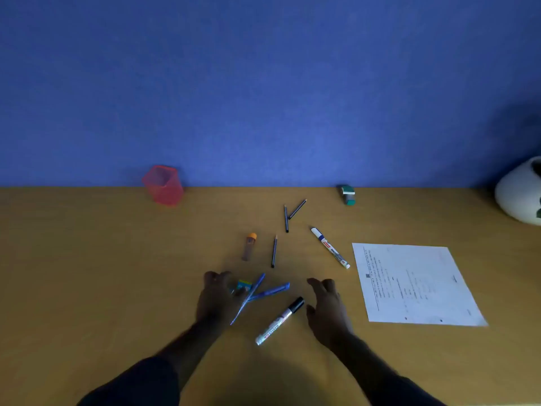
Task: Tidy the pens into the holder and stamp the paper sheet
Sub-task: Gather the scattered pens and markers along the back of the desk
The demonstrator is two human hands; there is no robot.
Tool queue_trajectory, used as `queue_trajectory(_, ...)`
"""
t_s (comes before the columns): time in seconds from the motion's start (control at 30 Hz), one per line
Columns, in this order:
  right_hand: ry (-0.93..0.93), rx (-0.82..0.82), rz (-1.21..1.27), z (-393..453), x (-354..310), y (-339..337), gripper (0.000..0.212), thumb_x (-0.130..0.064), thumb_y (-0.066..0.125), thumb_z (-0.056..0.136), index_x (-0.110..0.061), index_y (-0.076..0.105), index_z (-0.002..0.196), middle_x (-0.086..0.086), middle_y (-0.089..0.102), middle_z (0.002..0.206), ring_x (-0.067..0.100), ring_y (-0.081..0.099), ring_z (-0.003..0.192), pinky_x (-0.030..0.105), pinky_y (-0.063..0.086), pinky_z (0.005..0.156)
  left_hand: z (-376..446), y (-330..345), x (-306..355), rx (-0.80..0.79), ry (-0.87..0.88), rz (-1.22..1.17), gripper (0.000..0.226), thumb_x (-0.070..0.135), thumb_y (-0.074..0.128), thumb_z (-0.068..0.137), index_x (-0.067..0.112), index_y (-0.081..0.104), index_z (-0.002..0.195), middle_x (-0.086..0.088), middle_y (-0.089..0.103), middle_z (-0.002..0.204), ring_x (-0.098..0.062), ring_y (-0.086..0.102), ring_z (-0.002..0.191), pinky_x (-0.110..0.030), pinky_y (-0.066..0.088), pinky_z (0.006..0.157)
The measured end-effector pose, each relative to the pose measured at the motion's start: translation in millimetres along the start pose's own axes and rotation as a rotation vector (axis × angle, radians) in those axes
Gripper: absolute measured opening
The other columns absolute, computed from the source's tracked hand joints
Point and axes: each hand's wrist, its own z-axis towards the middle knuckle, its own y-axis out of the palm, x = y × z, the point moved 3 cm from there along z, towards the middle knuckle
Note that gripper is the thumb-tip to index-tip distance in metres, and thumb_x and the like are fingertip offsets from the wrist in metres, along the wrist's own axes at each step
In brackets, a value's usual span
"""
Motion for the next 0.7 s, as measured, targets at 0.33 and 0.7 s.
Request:
queue_trajectory(0.33,-0.099,-0.156,-0.069,14.7,-2.4,25.7,0.058,-0.012,0.061,0.089,-0.031,0.042,0.141,-0.006,0.037,0.129,0.011,0.046,0.108,0.022,0.050,0.089,16.6,14.0,12.3,0.018,-0.216,-0.004,0.048,0.050,0.074,0.077,0.016,0.058,0.106,-0.007,0.043,0.114,-0.034,0.057,0.097,-0.039,0.047,0.094)
queue_trajectory(0.7,-0.140,-0.145,-0.147,46.1,-10.8,25.1,0.034,-0.020,0.062,0.090,-0.038,0.060,0.119,-0.011,0.048,0.118,0.003,0.045,0.098,0.015,0.046,0.078,55.9,-10.0,-6.2,-0.040,-0.014,0.088,0.047,0.026,0.077,0.073,0.019,0.063,0.117,-0.008,0.051,0.123,-0.031,0.050,0.114,-0.036,0.046,0.096)
